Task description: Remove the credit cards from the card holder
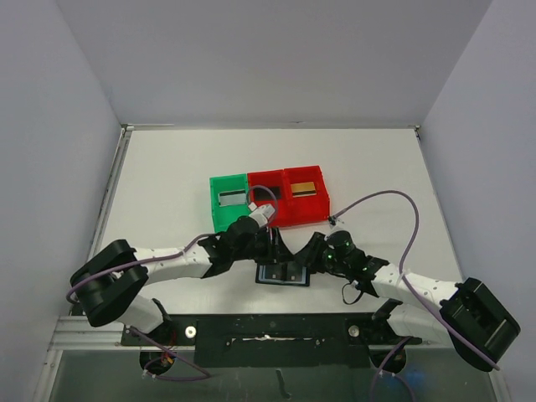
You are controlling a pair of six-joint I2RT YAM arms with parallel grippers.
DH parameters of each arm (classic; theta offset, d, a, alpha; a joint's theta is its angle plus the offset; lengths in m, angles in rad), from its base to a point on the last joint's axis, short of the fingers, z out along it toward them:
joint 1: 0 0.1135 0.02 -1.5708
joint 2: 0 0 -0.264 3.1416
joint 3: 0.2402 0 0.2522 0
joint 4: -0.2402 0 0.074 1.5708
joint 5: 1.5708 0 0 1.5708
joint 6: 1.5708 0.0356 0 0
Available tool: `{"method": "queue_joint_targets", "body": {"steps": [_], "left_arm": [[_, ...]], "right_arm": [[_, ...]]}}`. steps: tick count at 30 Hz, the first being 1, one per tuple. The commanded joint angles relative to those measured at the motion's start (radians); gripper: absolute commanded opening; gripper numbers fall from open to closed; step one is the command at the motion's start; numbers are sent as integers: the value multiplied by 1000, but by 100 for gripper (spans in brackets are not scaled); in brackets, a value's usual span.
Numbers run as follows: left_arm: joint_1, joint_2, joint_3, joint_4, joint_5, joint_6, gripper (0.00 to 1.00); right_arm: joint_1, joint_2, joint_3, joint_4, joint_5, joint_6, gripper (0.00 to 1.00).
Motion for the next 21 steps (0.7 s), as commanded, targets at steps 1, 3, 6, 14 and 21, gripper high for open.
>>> {"method": "queue_joint_targets", "body": {"steps": [1,3,6,14,21], "left_arm": [[-18,44,78,47,19,-5,40],[-23,70,102,19,8,0,40],[-30,121,167,-79,0,26,39],[-73,247,288,-317,-118,78,33],[-84,248,270,-384,-214,62,29]], "right_arm": [[-29,11,-23,132,-61,-19,31],[-43,19,-42,143,-64,-13,31],[-58,23,-52,133,-64,-7,28],[-75,25,-77,92,-31,12,24],[-76,23,-82,70,-29,7,22]]}}
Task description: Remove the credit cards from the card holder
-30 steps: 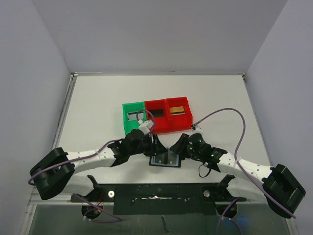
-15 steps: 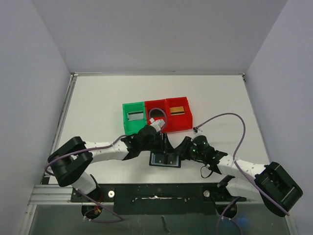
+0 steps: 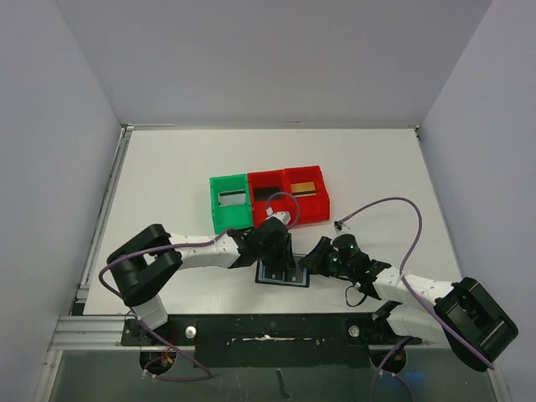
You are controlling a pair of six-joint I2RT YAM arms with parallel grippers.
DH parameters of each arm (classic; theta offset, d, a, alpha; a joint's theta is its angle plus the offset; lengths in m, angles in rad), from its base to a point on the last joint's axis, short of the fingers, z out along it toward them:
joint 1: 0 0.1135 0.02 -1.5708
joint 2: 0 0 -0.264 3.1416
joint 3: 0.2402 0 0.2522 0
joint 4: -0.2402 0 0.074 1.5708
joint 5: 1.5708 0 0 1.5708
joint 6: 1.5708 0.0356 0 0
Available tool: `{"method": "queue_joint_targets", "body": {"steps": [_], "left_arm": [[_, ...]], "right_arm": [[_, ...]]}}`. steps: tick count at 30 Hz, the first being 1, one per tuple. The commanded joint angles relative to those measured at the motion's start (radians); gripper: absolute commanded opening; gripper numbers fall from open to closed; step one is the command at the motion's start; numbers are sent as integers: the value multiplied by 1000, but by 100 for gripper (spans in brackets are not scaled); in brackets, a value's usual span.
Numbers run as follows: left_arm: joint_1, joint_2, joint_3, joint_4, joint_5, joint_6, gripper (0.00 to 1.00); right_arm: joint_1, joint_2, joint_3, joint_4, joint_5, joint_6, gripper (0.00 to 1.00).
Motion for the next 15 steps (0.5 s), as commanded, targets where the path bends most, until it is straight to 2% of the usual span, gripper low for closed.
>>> {"method": "queue_joint_targets", "body": {"steps": [1,11,15], "left_arm": [[-7,-21,0,-52,-80,7,29],[-7,-62,-33,-59,-124,-5,30],[-10,-90,-56,14,-94,-8,32]], "right_arm": [[-5,2,-4,13,20,-4,22],[-7,-12,2,-7,15,-19,22],[-6,-7,22,-4,-15,-45,23]]}}
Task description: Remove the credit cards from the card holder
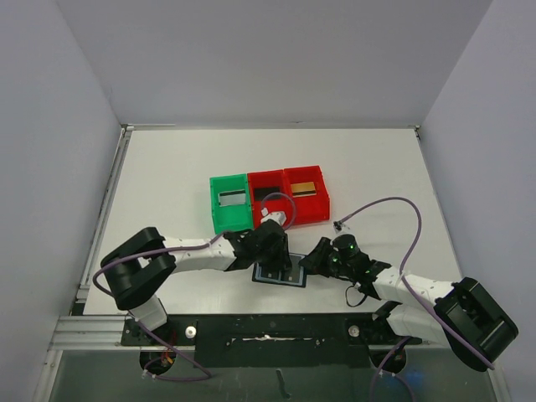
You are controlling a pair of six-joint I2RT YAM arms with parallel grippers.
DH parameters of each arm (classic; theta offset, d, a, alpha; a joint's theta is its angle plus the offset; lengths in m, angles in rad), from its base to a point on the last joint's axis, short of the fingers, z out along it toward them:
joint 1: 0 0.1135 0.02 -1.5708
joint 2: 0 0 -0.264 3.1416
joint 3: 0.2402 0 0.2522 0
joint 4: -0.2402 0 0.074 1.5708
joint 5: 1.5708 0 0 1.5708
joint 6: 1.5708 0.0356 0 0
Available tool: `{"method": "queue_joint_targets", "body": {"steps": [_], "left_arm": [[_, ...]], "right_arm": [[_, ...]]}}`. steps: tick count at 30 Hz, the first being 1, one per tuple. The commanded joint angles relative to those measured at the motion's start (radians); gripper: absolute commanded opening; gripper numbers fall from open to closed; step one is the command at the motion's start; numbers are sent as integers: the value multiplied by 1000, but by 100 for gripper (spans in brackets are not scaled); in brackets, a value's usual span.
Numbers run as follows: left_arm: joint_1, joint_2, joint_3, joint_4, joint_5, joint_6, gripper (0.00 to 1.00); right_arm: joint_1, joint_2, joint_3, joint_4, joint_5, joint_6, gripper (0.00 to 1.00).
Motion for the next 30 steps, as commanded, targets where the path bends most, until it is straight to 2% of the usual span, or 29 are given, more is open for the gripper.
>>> {"method": "queue_joint_targets", "body": {"steps": [1,7,13,21,28,30], "left_arm": [[-2,-60,-33,50,-3,1,33],[-2,-120,-49,106,28,3,36],[1,-167,-53,85,10,13,39],[18,-141,-62,64,1,19,39],[24,-107,-73,73,14,26,39],[26,-95,-73,71,20,30,39]], "right_arm": [[-6,-7,29,-1,-20,-45,23],[-2,-54,75,-36,-46,-83,23],[4,-82,111,-39,-81,-106,25],[9,-30,96,-17,-69,-79,25],[6,93,9,103,-110,-37,22],[3,112,5,63,-72,-33,21]]}}
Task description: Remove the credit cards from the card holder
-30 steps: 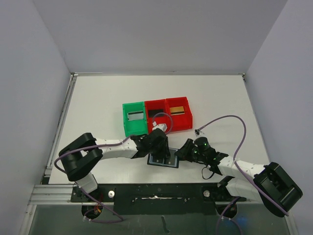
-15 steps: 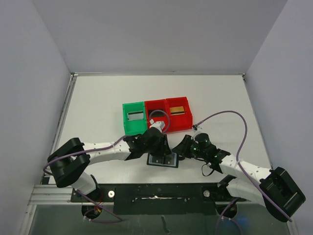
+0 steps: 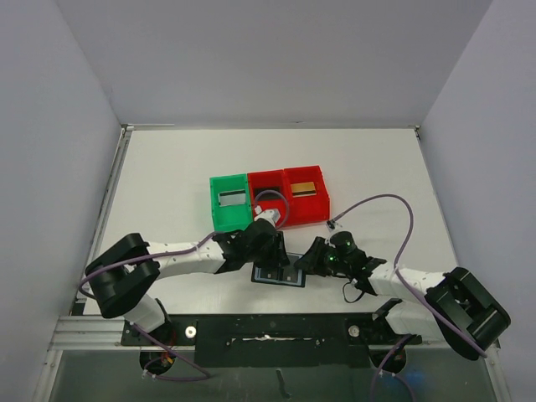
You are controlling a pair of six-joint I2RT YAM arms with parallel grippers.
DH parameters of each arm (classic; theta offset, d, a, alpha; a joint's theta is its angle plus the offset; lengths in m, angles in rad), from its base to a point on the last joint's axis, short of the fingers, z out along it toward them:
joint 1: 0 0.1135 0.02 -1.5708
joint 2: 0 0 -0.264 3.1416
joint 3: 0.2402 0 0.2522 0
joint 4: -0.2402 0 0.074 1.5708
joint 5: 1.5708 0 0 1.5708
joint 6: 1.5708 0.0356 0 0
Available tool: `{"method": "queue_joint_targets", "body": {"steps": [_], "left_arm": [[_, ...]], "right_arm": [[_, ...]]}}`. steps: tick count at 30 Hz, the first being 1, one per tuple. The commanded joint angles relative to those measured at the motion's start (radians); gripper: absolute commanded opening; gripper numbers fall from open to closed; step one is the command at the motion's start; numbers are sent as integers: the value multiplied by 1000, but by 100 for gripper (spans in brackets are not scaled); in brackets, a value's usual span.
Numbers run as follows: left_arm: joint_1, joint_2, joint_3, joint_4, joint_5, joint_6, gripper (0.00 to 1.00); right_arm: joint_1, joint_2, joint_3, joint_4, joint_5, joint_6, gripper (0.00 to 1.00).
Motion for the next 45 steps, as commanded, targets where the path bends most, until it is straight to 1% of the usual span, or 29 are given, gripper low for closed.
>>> {"method": "queue_joint_targets", "body": {"steps": [1,4,9,12,17,22,27,31,34,36,39,41,45], "left_arm": [[9,28,-1,28,9,23,39],[9,43,1,1,-12,19,39],[9,62,5,-51,-51,-3,39],[12,82,-5,-28,-30,-8,39],[13,116,-18,48,52,-22,39],[19,128,-34,42,47,-66,38],[41,105,-95,93,46,-120,38],[55,71,-161,188,62,-170,38],[68,64,-215,339,123,-217,38],[71,63,-252,444,154,-263,33],[75,60,-305,577,158,-331,28],[75,60,-324,631,157,-356,25],[76,61,-328,700,173,-359,17]], "right_arm": [[0,38,-23,-2,44,16,21],[-12,41,-37,-28,66,17,20],[-18,44,-73,6,57,38,20],[-19,44,-96,40,53,51,20],[-21,51,-116,92,28,58,20],[-24,62,-125,110,22,62,20],[-26,64,-139,126,20,68,20],[-26,55,-148,128,19,69,19],[-25,58,-154,140,15,68,19],[-25,63,-157,151,8,67,19],[-26,68,-170,173,4,74,19],[-26,70,-175,180,2,78,19],[-26,82,-179,212,-13,76,19]]}}
